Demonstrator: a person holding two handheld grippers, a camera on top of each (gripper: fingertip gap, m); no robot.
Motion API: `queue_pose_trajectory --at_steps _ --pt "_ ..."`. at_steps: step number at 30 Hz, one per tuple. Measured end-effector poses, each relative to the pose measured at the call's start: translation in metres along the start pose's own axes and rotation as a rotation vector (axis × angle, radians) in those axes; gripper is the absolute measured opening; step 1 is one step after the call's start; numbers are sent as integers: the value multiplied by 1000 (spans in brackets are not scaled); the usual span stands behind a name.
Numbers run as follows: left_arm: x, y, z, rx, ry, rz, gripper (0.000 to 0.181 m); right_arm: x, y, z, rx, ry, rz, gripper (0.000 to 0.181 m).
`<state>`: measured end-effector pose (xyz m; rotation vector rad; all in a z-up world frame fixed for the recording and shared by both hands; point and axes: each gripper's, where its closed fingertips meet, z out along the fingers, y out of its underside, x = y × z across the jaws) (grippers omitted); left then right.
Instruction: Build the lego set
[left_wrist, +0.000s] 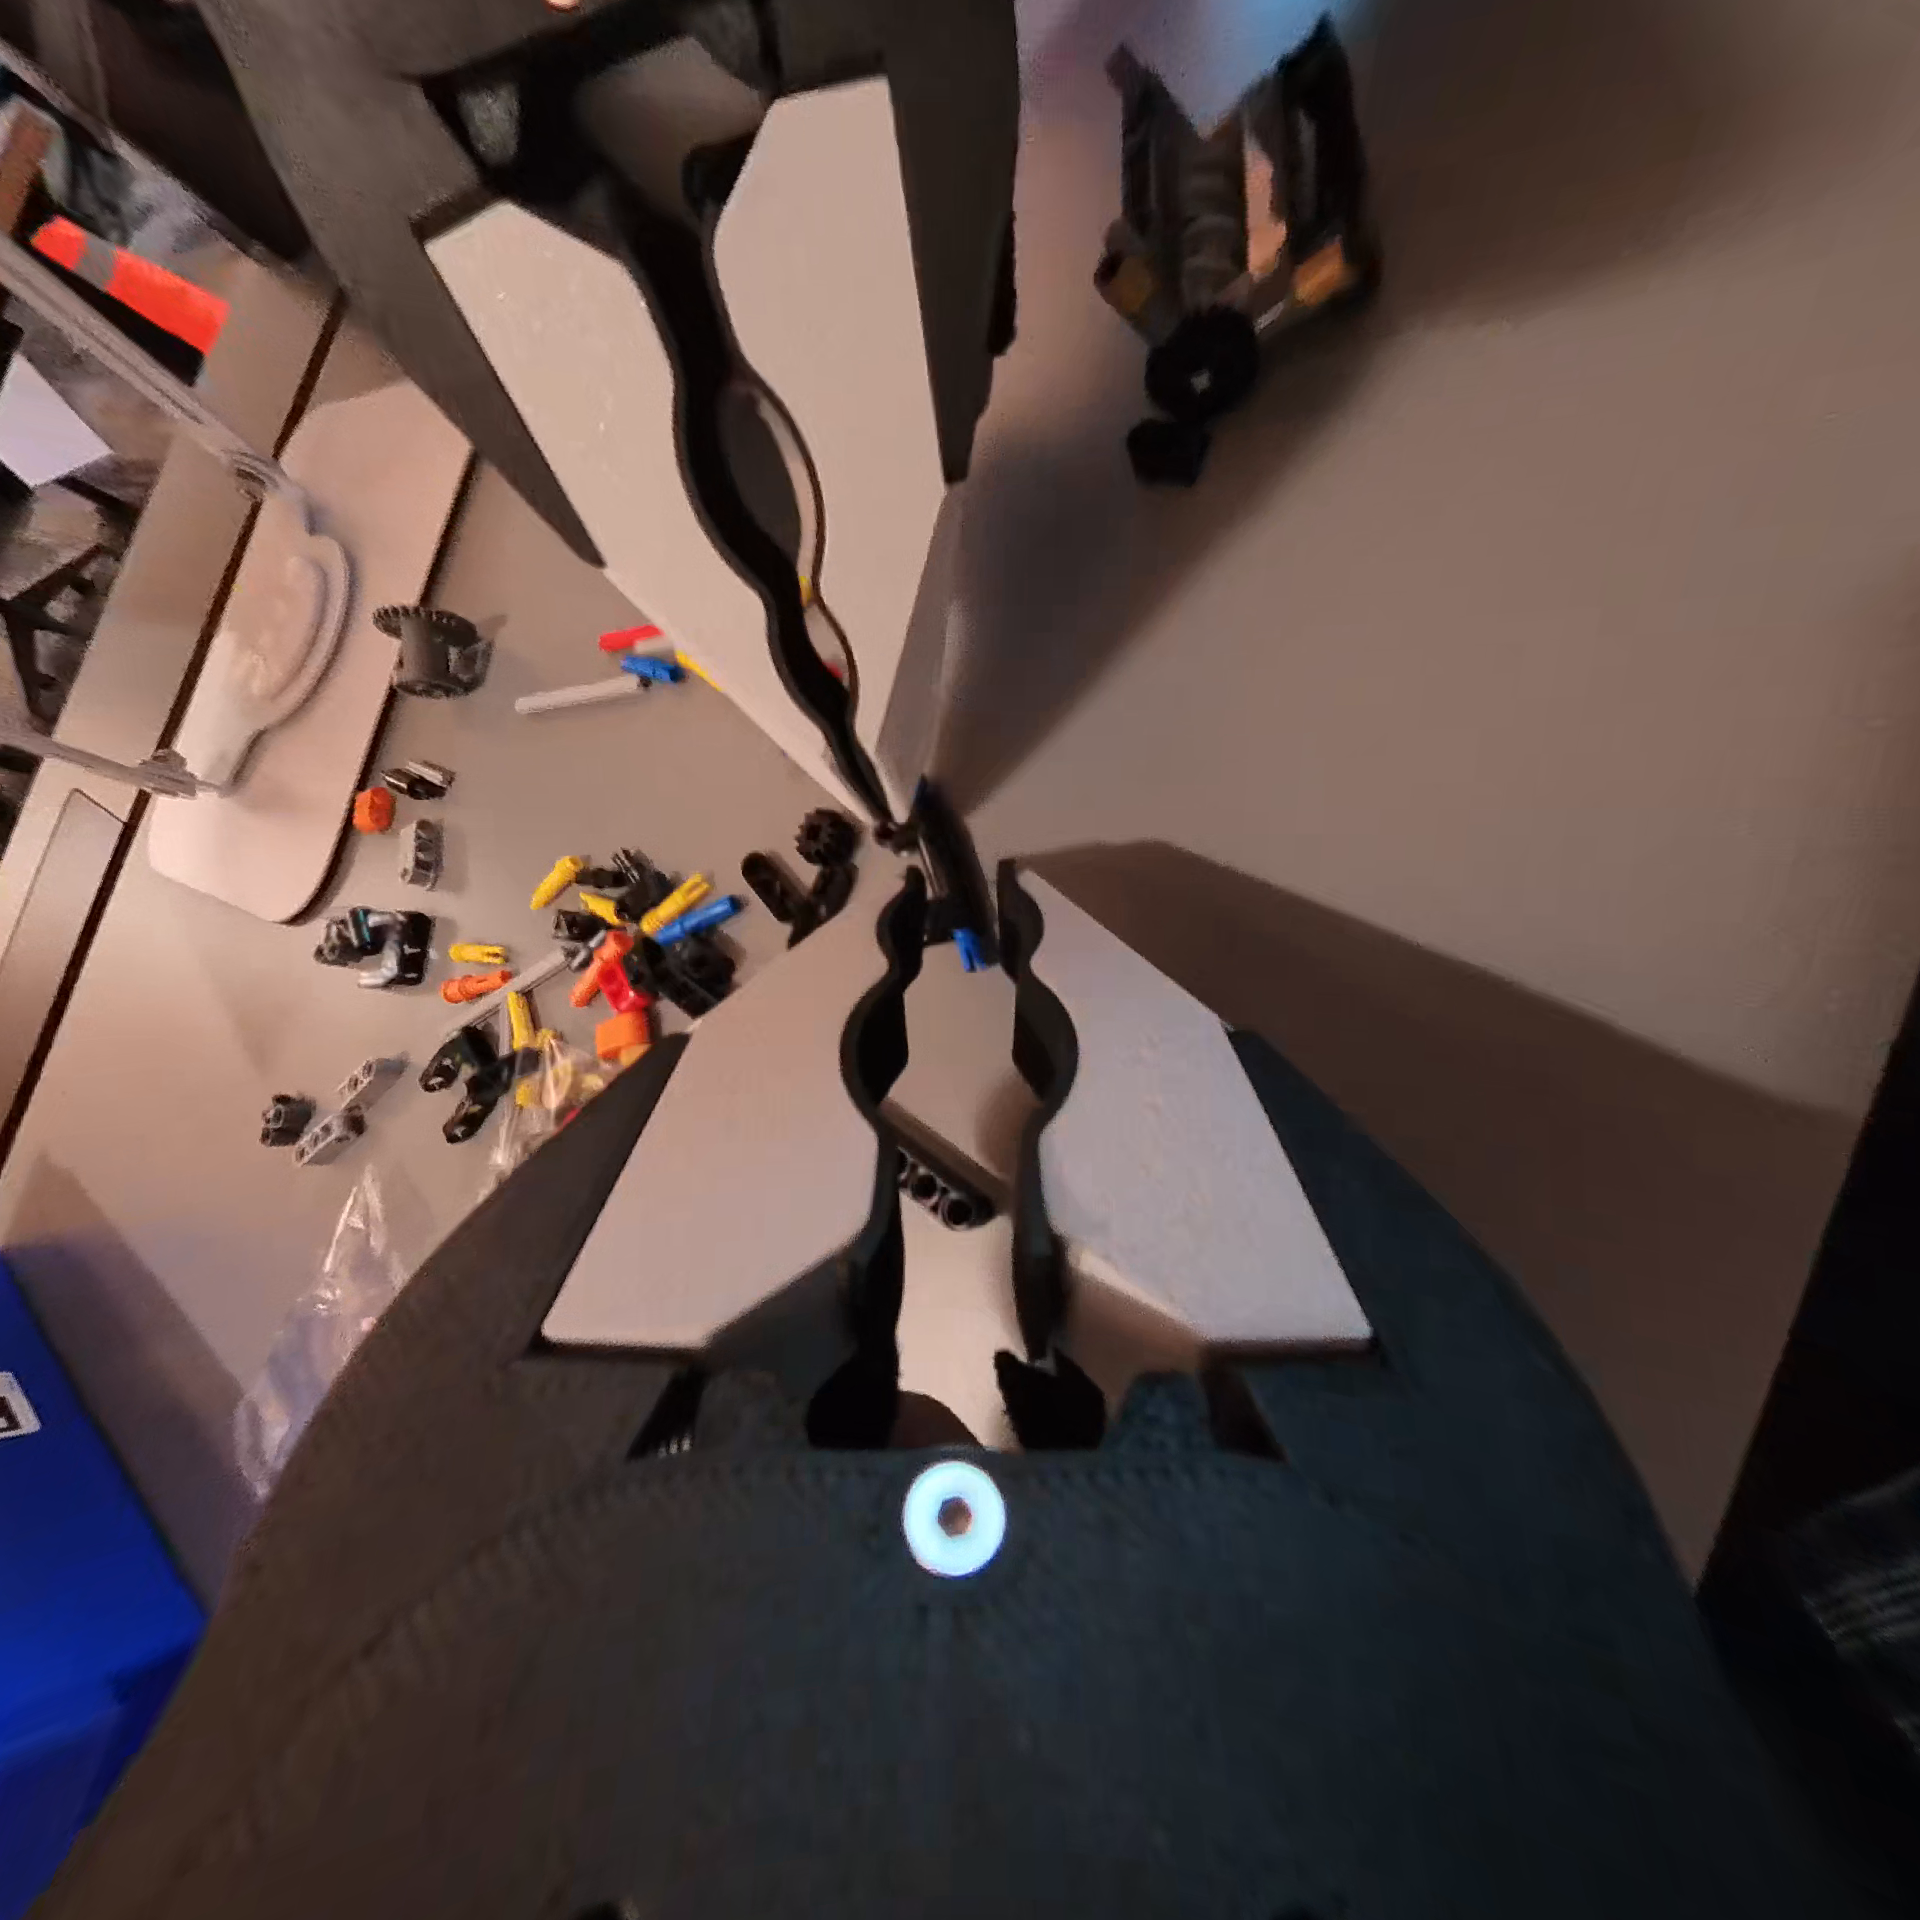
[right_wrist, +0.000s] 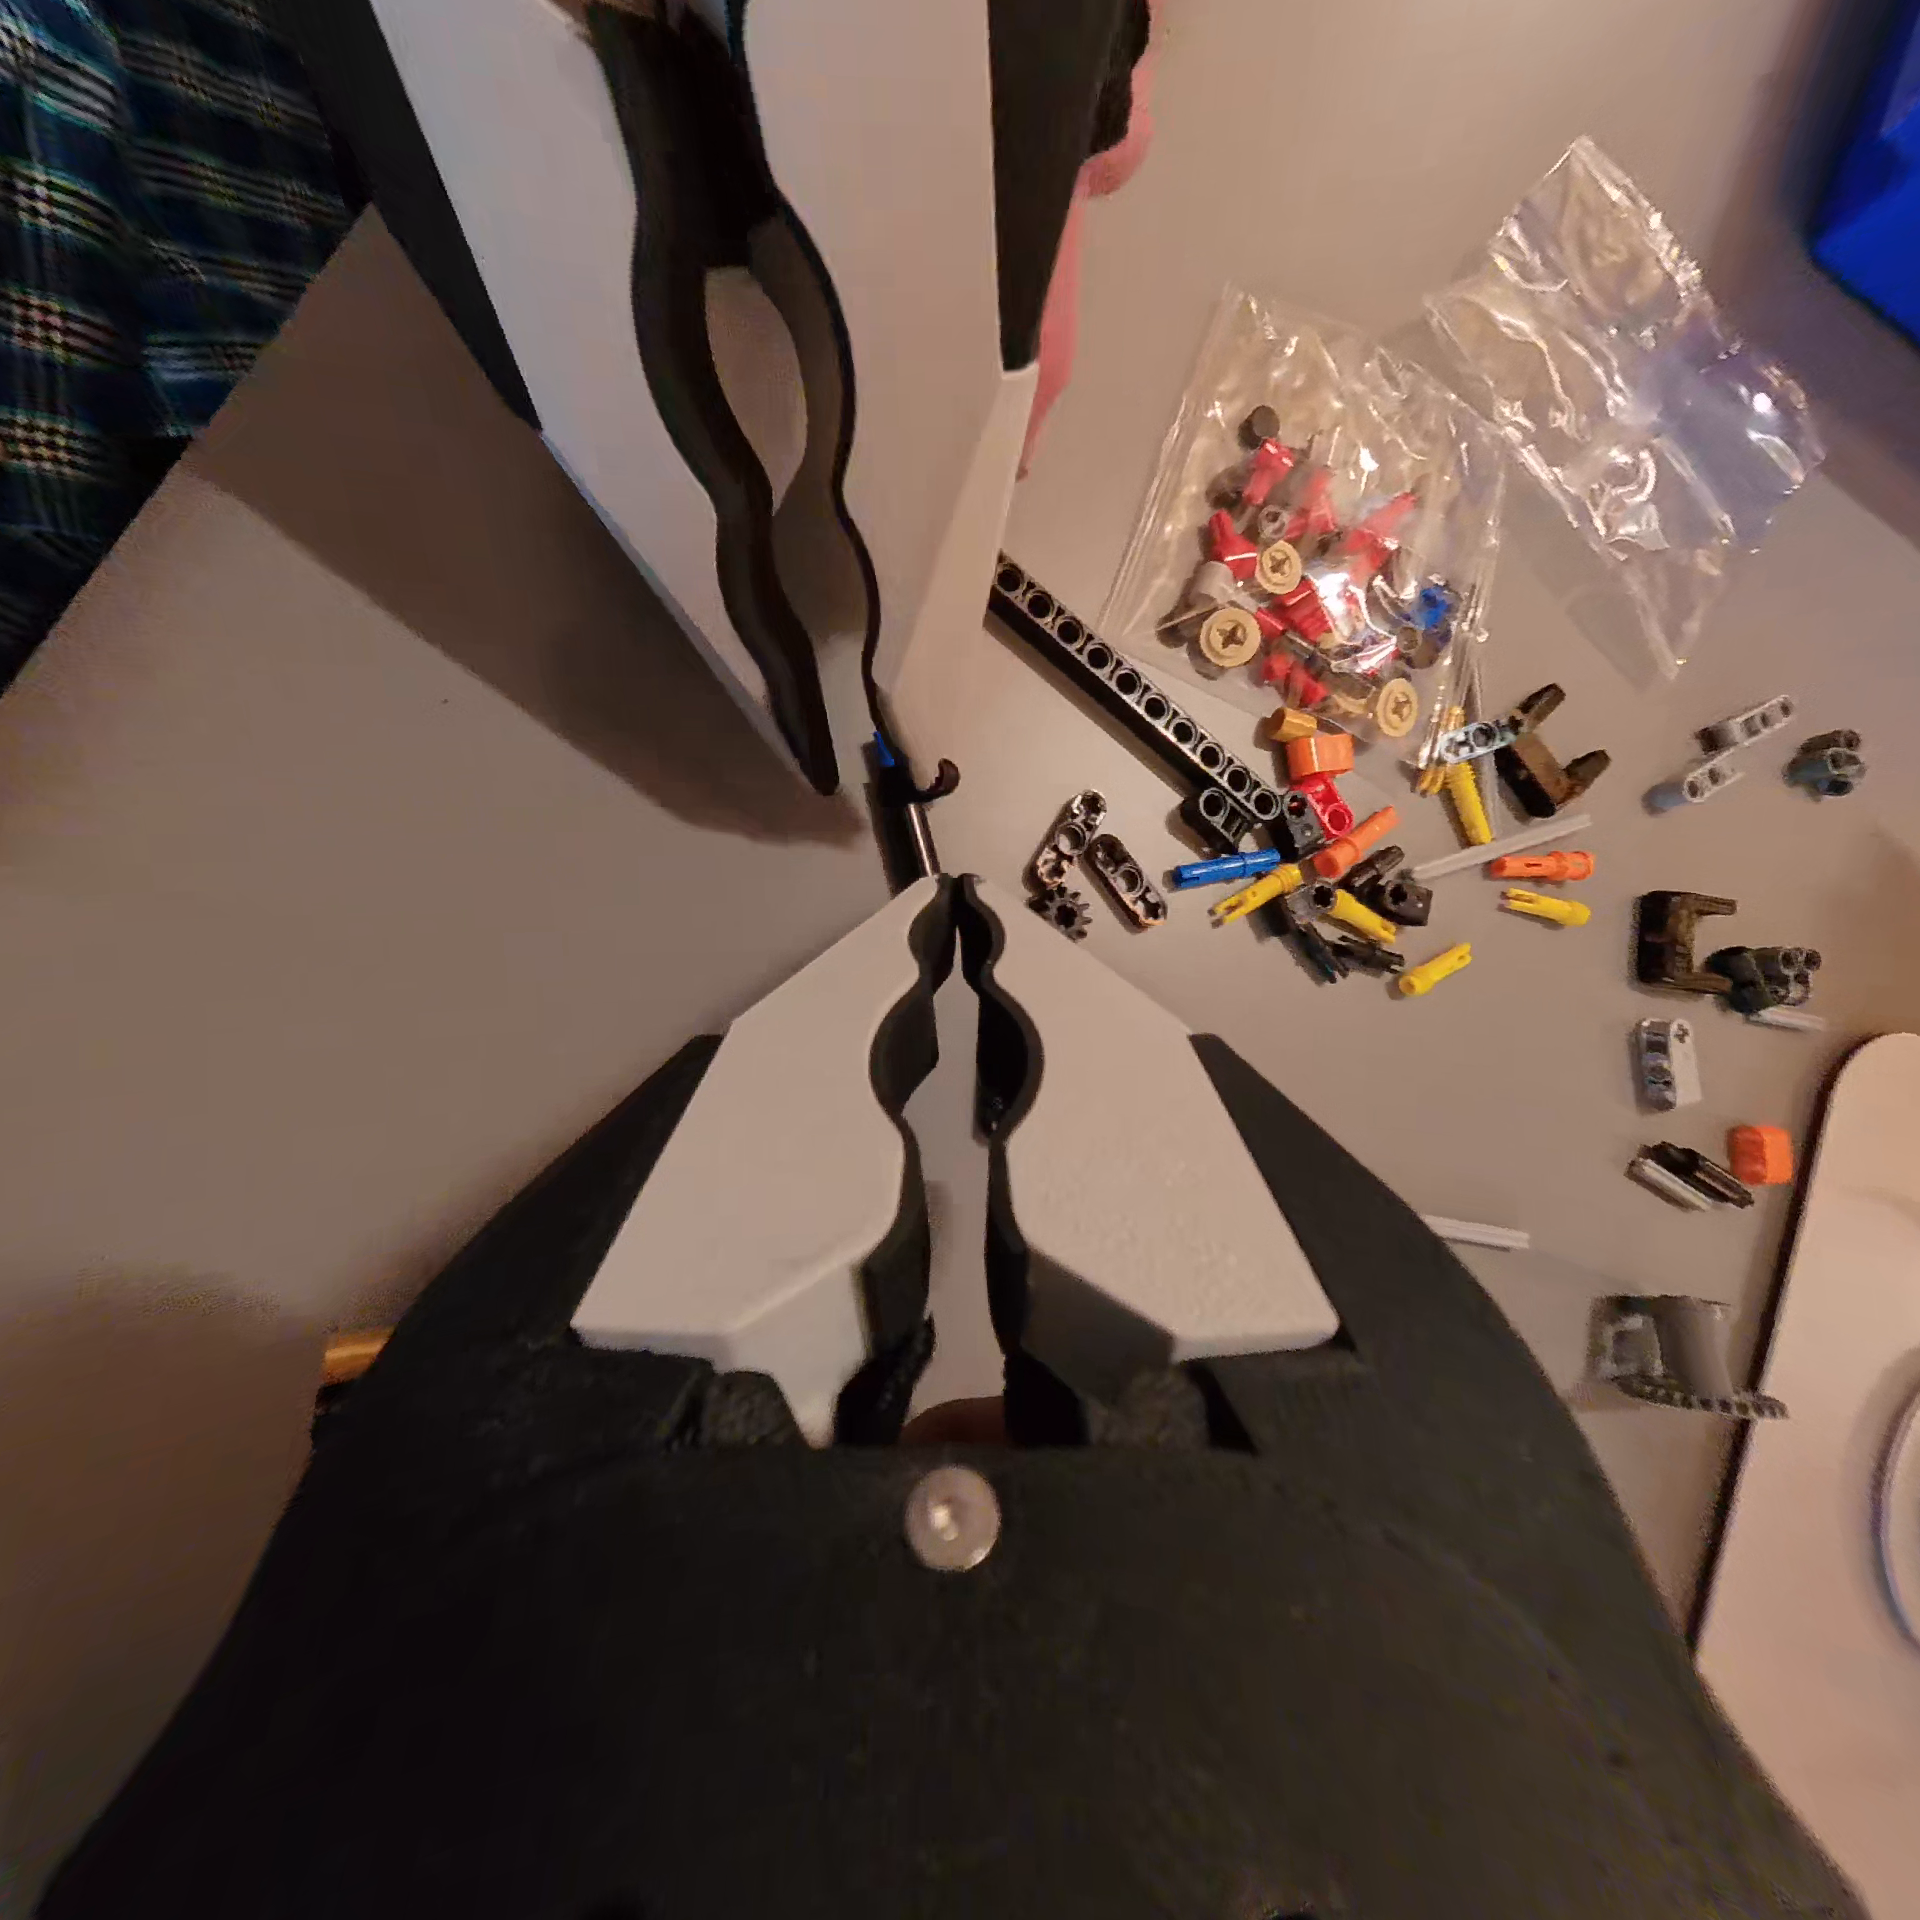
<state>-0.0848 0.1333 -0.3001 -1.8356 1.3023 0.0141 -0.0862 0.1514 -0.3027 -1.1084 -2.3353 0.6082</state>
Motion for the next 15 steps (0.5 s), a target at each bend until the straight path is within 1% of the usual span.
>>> queue_pose_trajectory --at_steps 1,7,13,15 --pt "1 4 2 -16 1 -3 11 1 1 2 -5 8 -5 0" --pt "-2 9 3 -11 25 -110 10 -1 1 4 -1 -14 19 0" --pt "-5 13 6 -19 171 -361 6 -1 1 4 15 -45 59 0" --pt "-6 13 6 -14 213 -404 6 -2 1 4 18 -54 68 0"
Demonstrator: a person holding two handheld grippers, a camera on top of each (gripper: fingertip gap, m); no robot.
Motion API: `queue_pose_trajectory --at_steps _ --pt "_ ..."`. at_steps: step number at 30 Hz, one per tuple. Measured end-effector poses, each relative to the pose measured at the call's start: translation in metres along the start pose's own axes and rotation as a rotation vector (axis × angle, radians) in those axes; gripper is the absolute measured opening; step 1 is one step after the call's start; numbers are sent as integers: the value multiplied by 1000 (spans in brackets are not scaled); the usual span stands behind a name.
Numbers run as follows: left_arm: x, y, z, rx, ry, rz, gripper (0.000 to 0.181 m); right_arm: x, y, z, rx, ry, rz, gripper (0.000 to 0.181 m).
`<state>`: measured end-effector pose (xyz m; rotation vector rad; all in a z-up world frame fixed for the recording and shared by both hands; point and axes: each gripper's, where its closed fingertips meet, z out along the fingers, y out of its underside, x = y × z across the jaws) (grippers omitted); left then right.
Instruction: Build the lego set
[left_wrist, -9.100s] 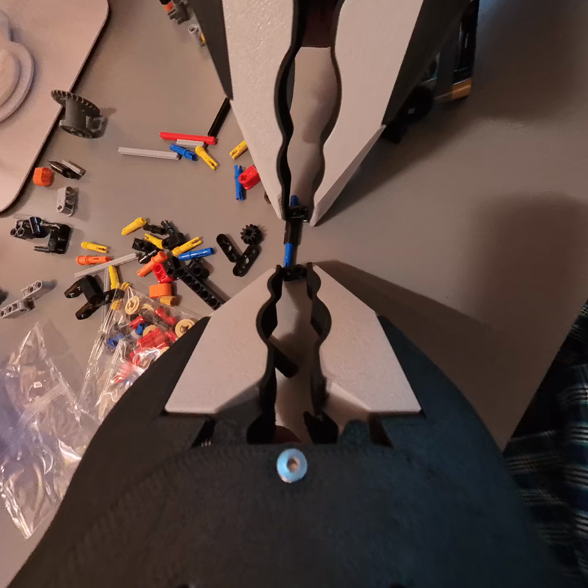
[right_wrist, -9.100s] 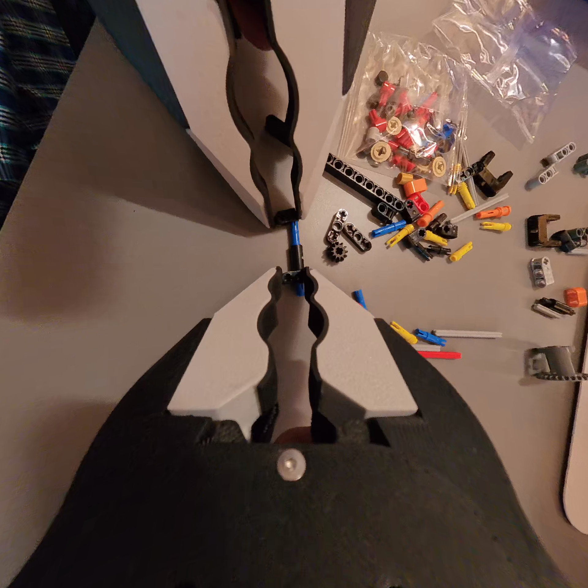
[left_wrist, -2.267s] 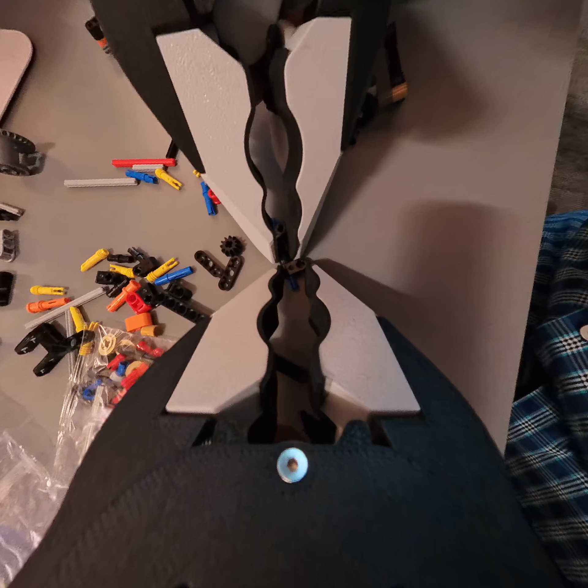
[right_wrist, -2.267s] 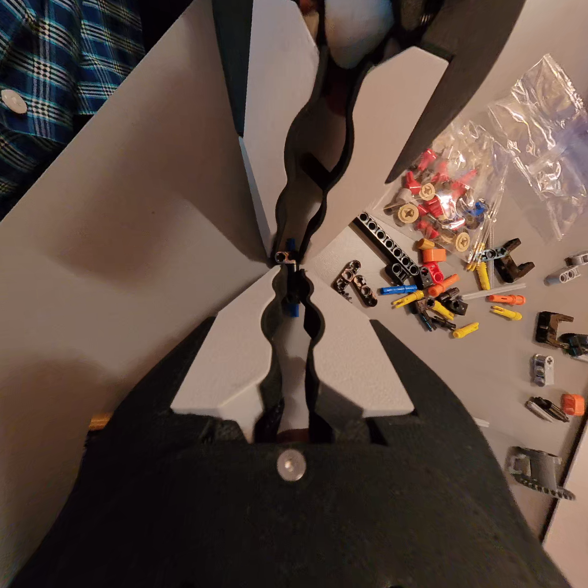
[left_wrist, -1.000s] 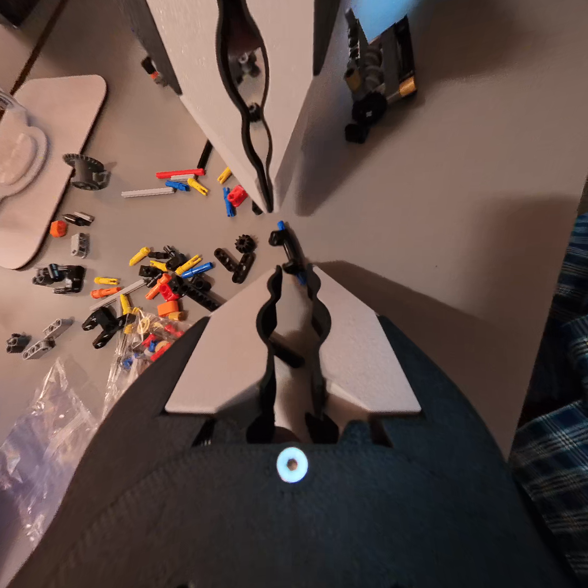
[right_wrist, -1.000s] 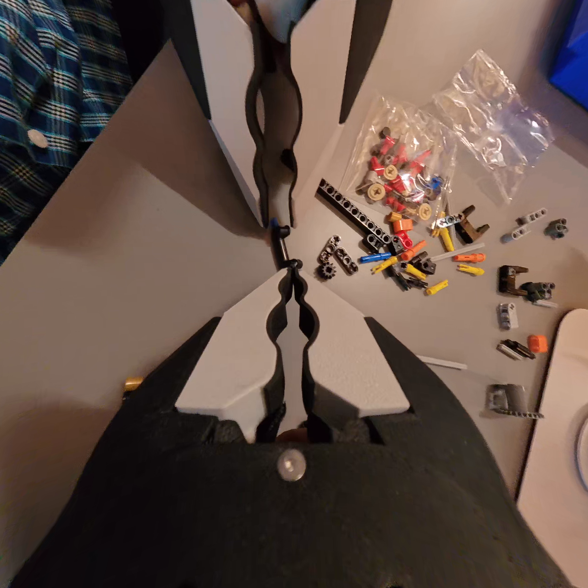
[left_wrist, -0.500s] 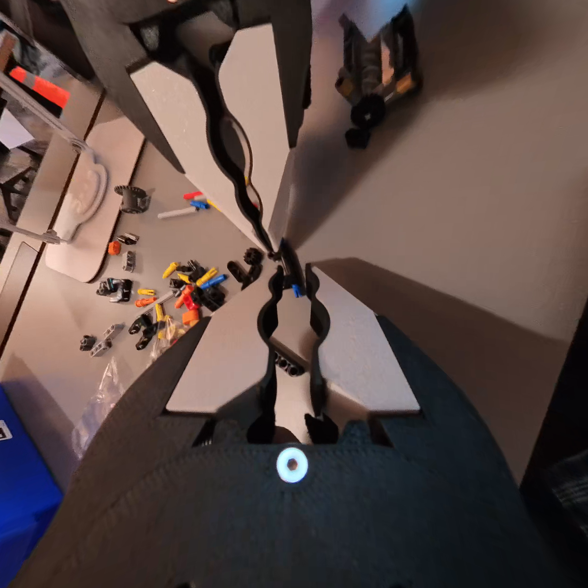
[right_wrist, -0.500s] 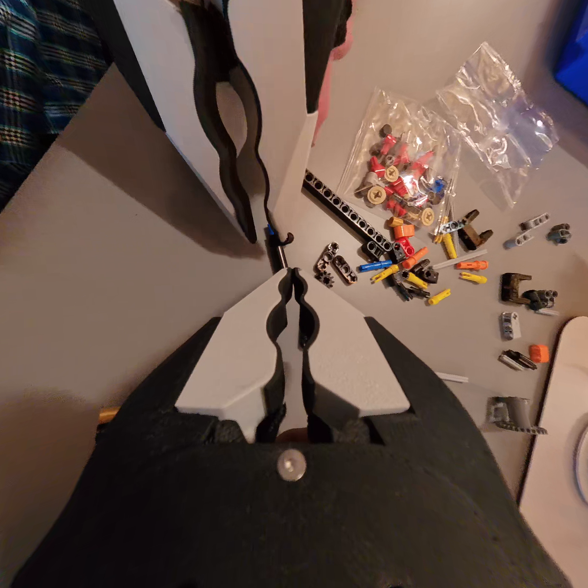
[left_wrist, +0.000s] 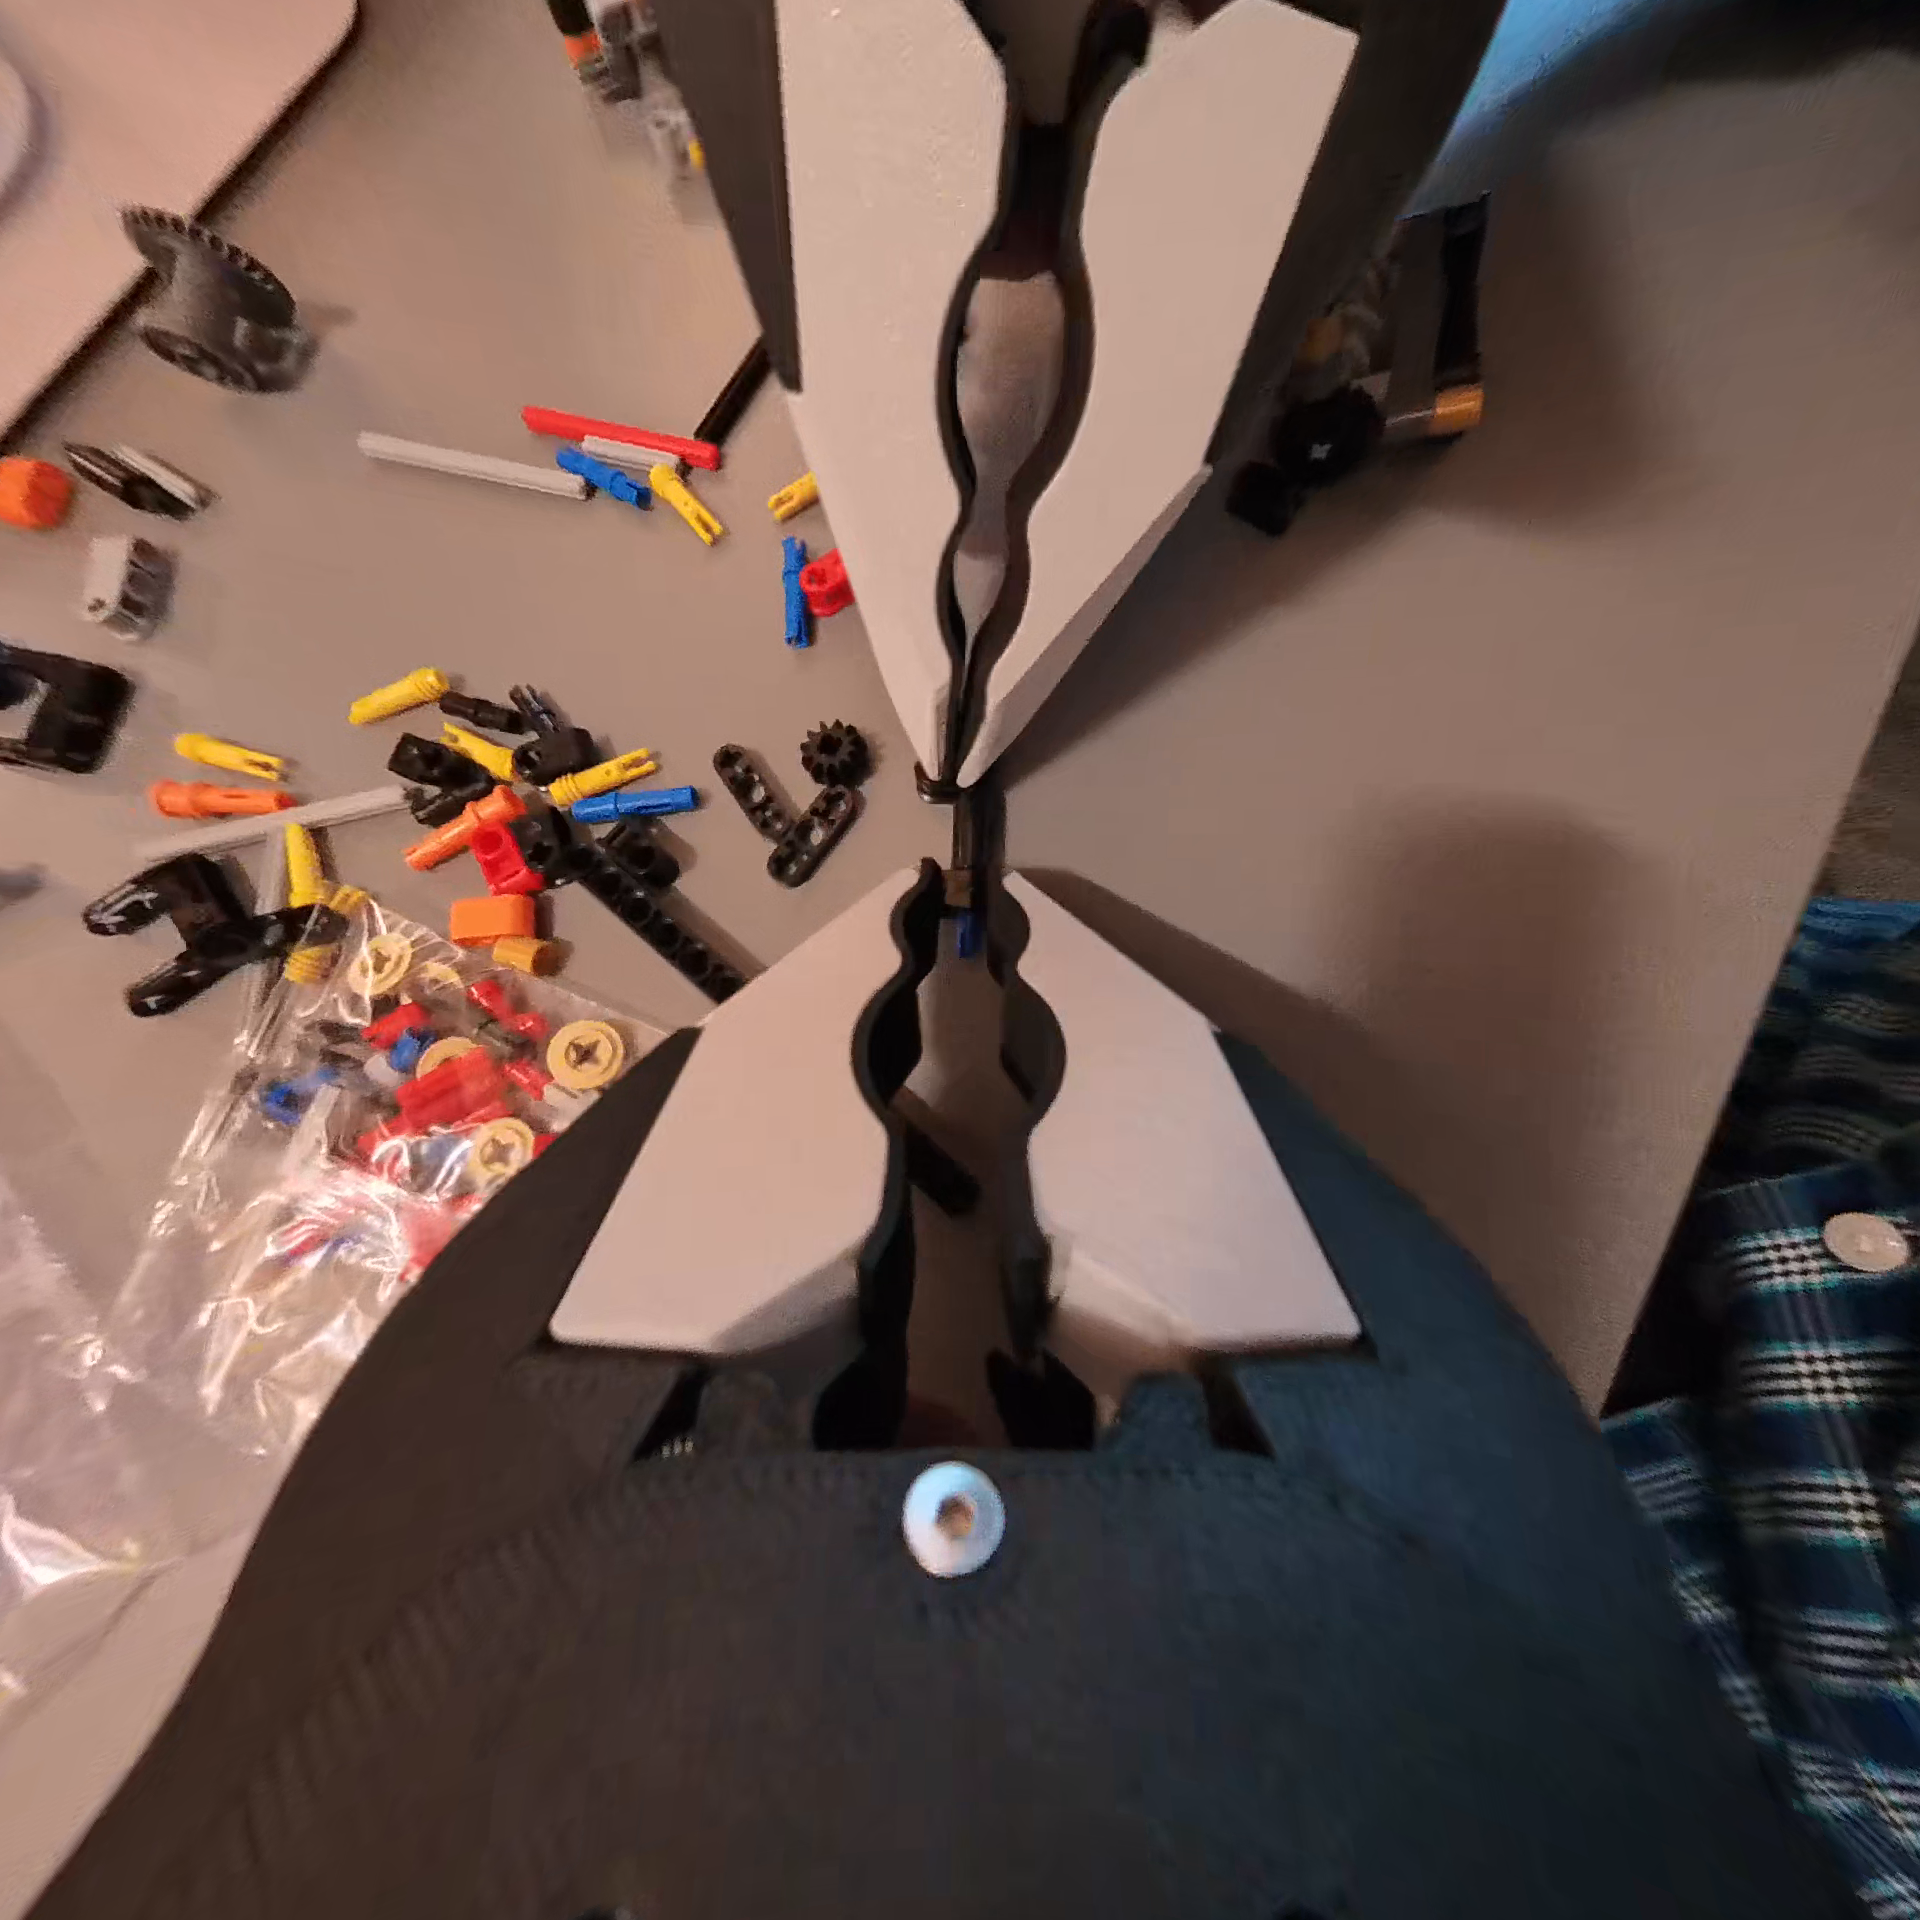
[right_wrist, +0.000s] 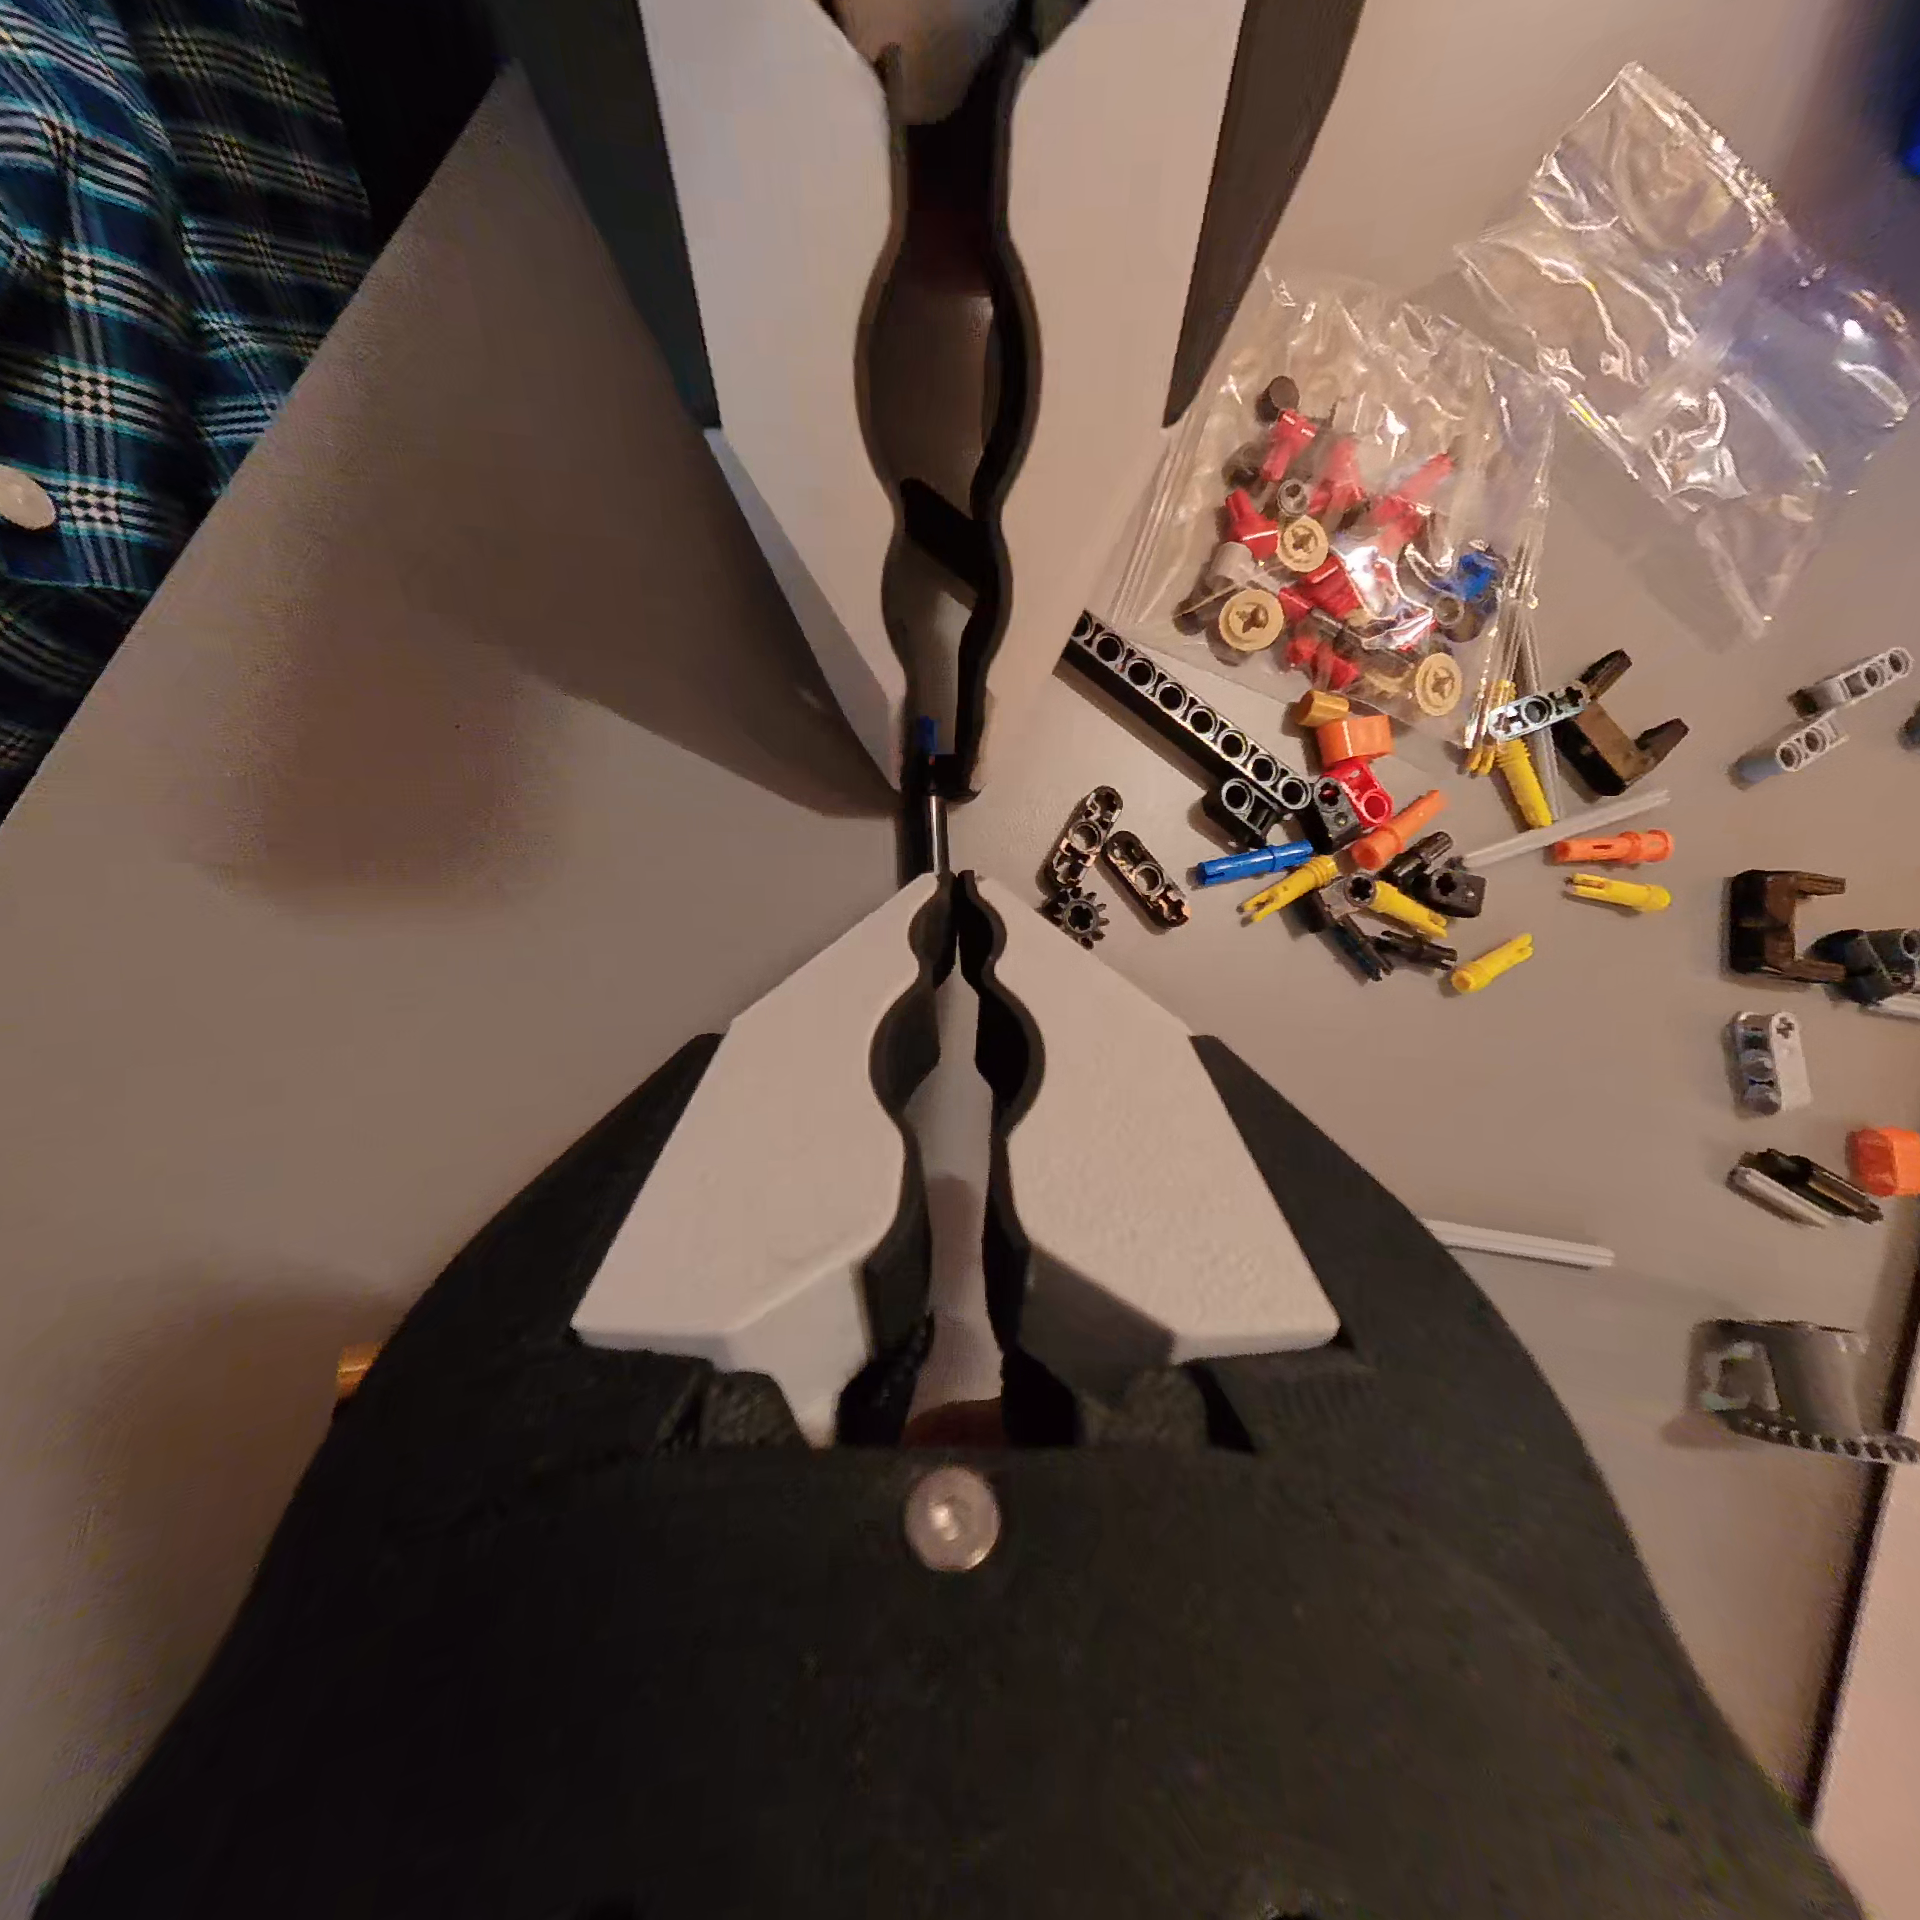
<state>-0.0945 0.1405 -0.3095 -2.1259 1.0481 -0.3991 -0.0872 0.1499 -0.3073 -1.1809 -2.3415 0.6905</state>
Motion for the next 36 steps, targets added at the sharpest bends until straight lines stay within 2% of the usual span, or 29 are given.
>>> queue_pose_trajectory --at_steps 4,9,13,16,18,20,22,27,30,34,36 --pt "3 -1 0 -15 -14 45 9 -1 -2 -2 -1 4 1 2" --pt "2 3 -4 0 -35 54 14 9 1 -40 -7 72 30 5" --pt "4 7 -11 -11 -33 70 18 -1 14 -62 -58 69 65 6" --pt "3 -4 -19 13 -95 126 26 -6 20 -72 -58 83 99 7" --pt "16 -21 -19 45 -89 179 27 -8 23 -79 -41 104 121 7" --pt "38 -40 -9 87 -51 227 27 -10 28 -85 -31 126 138 7" --pt "54 -50 11 74 -19 276 28 -14 29 -88 -8 137 151 7" --pt "60 -52 54 0 49 326 33 -21 37 -90 18 146 174 8" --pt "65 -56 59 -6 133 304 29 -22 38 -92 36 147 173 7" --pt "64 -60 66 -10 155 292 14 -22 39 -93 42 149 169 7" --pt "64 -61 67 -2 159 297 13 -22 40 -94 40 152 170 7"
